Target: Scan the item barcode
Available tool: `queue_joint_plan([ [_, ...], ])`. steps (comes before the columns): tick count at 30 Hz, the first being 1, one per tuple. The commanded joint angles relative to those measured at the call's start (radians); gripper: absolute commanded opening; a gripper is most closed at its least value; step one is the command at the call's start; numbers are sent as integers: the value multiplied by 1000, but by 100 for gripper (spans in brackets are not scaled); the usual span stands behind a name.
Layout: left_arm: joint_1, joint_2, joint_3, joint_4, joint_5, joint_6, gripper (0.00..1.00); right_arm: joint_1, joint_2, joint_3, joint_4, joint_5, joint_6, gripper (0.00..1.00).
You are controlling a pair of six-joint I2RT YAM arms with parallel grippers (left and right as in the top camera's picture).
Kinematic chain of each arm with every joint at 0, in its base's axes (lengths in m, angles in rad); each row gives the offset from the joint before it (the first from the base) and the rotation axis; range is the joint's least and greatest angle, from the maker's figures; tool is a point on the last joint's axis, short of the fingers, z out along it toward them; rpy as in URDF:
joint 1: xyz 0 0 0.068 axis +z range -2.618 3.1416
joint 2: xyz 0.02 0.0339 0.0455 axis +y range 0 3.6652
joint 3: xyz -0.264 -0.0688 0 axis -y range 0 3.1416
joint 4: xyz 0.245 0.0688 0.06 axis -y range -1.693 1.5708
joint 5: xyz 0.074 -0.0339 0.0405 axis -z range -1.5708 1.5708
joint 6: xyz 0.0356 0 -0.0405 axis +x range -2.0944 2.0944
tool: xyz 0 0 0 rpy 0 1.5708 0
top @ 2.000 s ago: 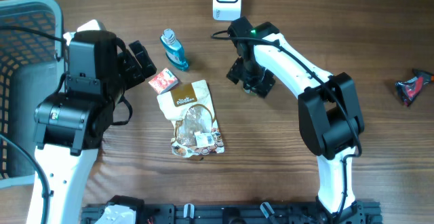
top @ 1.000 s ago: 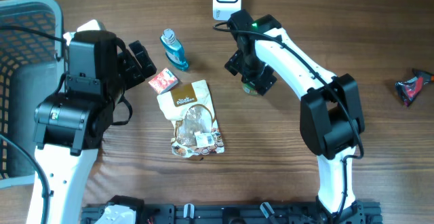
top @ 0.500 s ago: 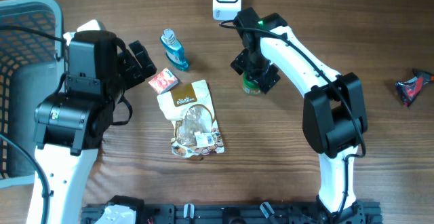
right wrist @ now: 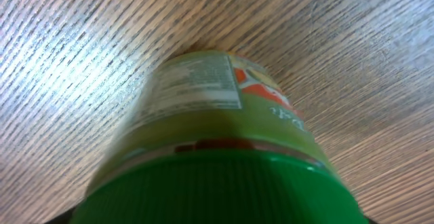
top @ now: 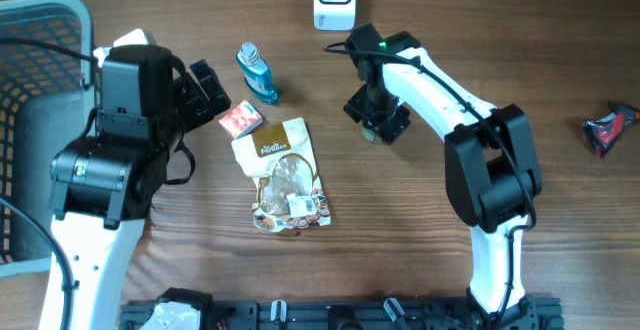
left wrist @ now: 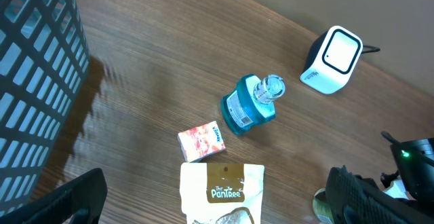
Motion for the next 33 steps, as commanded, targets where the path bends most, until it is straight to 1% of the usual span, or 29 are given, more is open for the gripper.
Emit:
queue_joint_plan([
  [1,5,-11,12,2,-13,15,100,0,10,-9,0,-2,-3,61],
  [2,5,-11,12,2,-13,15,100,0,10,-9,-1,-2,-4,59],
  [6,5,-11,12,2,-13,15,100,0,9,-9,-2,-38,-16,54],
  [9,5,-11,12,2,-13,15,100,0,9,-9,-5,-43,-26,53],
  [10,5,-11,12,2,-13,15,100,0,9,-9,-5,-39,-34,54],
  [15,5,-11,12,2,-13,15,100,0,9,-9,-4,0,-142,73],
  [19,5,-11,12,2,-13,15,100,0,9,-9,1,3,-213,73],
  [26,5,-11,12,2,-13,15,100,0,9,-9,13,21,-266,72],
  [29,5,-11,12,2,-13,15,100,-1,9,-9,8,48,-274,77],
  [30,5,-11,12,2,-13,15,100,-1,9,-7,4,47,-291,81],
  [32,5,-11,12,2,-13,15,100,-1,9,2,-24,48,-291,86],
  [33,5,-11,12,2,-13,15,100,-1,8,6,-37,48,-291,87],
])
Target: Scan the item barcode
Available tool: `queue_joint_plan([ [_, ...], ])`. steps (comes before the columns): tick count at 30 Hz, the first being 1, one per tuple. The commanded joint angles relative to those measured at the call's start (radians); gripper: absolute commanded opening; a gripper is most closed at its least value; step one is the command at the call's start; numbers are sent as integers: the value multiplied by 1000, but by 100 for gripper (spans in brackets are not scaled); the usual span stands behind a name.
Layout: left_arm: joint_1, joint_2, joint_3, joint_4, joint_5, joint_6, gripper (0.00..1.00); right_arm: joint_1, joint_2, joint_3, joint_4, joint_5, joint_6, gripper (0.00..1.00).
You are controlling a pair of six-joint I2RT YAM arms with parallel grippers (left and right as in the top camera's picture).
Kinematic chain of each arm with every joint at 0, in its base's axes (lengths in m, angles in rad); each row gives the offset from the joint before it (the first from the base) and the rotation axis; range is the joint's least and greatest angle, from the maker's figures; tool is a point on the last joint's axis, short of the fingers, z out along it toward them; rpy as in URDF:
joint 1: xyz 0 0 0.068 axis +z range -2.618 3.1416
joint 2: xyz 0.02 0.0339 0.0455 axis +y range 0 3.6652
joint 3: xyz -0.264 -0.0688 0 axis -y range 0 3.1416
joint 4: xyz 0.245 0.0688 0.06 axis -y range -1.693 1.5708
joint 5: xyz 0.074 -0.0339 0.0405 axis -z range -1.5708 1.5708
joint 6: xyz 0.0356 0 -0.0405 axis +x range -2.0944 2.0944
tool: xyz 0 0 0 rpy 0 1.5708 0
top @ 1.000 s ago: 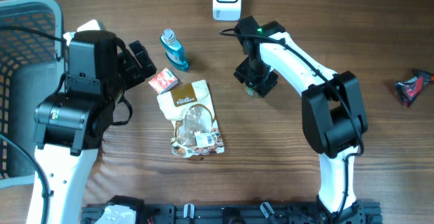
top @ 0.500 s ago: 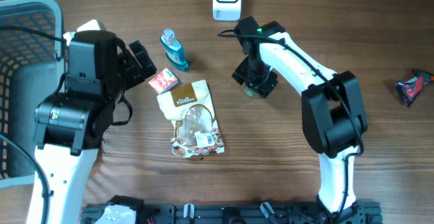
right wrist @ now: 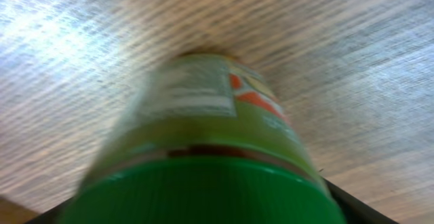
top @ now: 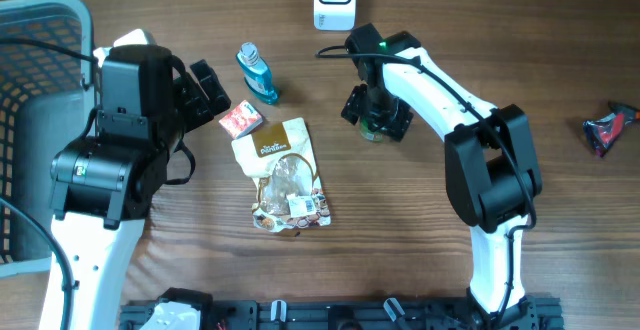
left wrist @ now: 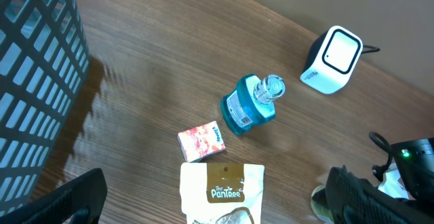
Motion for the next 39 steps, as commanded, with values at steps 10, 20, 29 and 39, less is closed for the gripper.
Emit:
queue_joint_plan([
  [10,5,-11,12,2,-13,15,100,-1,2,18,34,49,-111,89],
  [20,5,-11,12,2,-13,15,100,-3,6,7,63,66,-111,75],
  [29,5,-11,12,2,-13,15,100,-2,5,7,45,45,-111,56],
  [39,5,-11,12,2,-13,15,100,-5,-2,121,-177,-190,-100,49],
])
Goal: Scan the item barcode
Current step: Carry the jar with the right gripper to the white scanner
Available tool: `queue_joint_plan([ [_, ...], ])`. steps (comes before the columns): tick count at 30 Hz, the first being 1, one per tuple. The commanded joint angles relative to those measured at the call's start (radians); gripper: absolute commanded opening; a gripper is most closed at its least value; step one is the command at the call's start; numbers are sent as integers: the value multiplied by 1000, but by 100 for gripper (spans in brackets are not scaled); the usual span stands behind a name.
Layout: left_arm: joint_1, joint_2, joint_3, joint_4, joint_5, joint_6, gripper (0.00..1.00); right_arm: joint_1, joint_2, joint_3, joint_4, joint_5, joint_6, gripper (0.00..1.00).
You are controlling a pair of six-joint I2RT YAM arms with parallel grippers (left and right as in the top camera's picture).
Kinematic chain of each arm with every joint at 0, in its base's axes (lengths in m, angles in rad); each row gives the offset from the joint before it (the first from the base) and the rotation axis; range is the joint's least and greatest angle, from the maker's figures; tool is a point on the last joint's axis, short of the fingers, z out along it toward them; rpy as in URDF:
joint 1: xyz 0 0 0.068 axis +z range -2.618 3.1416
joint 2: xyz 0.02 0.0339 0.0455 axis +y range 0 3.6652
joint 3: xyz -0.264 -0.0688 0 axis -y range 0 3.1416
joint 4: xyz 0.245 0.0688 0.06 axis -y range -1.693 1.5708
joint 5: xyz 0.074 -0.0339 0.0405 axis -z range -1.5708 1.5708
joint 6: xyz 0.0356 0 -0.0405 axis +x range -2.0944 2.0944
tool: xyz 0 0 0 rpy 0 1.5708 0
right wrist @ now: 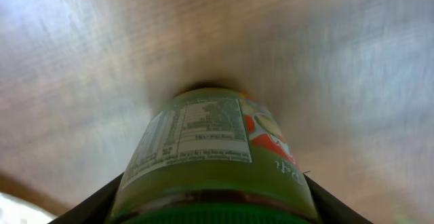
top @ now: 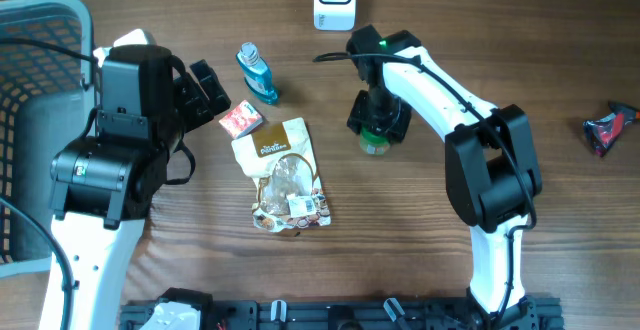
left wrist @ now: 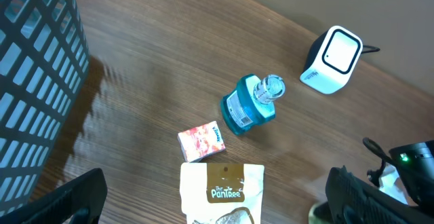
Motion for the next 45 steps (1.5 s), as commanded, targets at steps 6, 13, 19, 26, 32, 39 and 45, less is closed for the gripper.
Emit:
queue_joint_plan([
  [6,5,-11,12,2,-13,15,100,-38,-3,215,-243,-433,-17,45],
  [13,5,-11,12,2,-13,15,100,-67,-3,244,-345,-682,-83,47],
  [19,5,-11,12,2,-13,15,100,-68,-3,244,-345,-815,-80,45],
  [26,5,-11,12,2,-13,15,100,-68,-5,244,-345,-851,-76,44],
  [32,5,-11,12,2,-13,15,100,-68,-5,244,-345,-848,-75,44],
  [39,5,-11,12,2,-13,15,100,-68,-5,244,-124,-580,-140,44],
  [45,5,-11,12,2,-13,15,100,-68,-5,244,225,-397,-154,45],
])
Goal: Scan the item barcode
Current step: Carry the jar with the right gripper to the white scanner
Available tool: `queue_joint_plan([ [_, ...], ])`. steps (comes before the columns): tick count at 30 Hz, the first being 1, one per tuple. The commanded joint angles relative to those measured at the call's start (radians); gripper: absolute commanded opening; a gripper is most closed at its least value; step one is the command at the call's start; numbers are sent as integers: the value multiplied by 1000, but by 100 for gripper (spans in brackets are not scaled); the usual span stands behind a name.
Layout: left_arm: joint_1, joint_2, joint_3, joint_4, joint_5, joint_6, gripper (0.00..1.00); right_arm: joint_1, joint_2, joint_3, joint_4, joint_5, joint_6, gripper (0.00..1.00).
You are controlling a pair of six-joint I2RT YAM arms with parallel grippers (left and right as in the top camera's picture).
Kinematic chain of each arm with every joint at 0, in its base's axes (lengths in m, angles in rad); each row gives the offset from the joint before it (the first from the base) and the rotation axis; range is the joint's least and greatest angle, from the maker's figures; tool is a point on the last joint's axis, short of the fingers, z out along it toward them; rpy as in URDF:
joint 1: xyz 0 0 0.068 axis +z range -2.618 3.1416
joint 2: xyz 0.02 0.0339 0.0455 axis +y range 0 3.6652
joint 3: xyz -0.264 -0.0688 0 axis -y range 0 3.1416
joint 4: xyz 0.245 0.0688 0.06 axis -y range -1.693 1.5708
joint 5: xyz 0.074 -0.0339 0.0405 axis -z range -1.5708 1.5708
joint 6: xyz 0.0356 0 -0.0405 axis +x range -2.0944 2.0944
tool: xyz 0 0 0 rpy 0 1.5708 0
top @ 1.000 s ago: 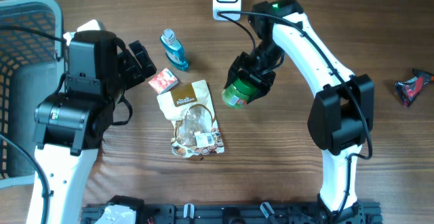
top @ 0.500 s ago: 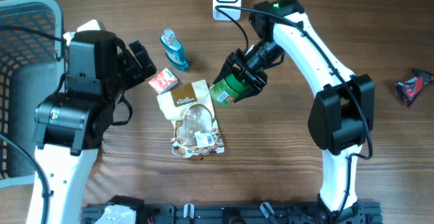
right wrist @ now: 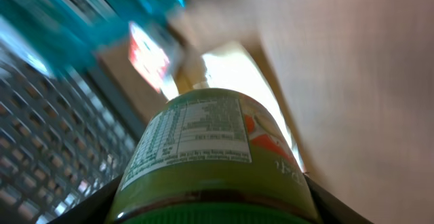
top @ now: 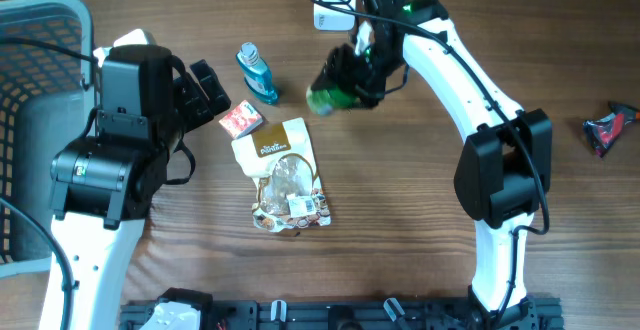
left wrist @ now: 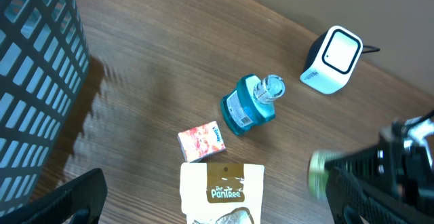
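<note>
My right gripper (top: 352, 75) is shut on a green bottle (top: 325, 98) with a green cap and a white nutrition label (right wrist: 203, 132). It holds the bottle lying sideways in the air, just below the white barcode scanner at the table's far edge. The scanner (left wrist: 332, 59) also shows in the left wrist view, with the bottle's end (left wrist: 317, 176) at the lower right. My left gripper (left wrist: 217, 200) hangs open above the table's left part, nothing between its fingers.
A blue sanitizer bottle (top: 257, 72), a small red and white box (top: 240, 120) and a Pantree snack pouch (top: 285, 175) lie left of centre. A dark mesh basket (top: 35, 60) stands at the far left. A red and black wrapper (top: 606, 130) lies at the right edge.
My right gripper has lifted the green bottle off the table, tipped it sideways and carried it up and left to just below the scanner. The left arm has not moved.
My right gripper was shut round the upright green bottle on the table, right of centre. Over the following moments it shifted the bottle slightly on the wood. Now the bottle hangs sideways in the air near the scanner. The left gripper stayed open and still throughout.
</note>
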Motion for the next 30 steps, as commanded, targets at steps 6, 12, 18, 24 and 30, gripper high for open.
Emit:
queue_joint_plan([
  [6,5,-11,12,2,-13,15,100,-1,-6,24,413,535,-97,45],
  [12,5,-11,12,2,-13,15,100,-1,16,22,677,697,-96,49],
  [18,5,-11,12,2,-13,15,100,-1,98,22,865,808,-128,54],
  [24,5,-11,12,2,-13,15,100,1,185,22,1035,851,-221,55],
  [30,5,-11,12,2,-13,15,100,14,230,22,1162,918,-293,54],
])
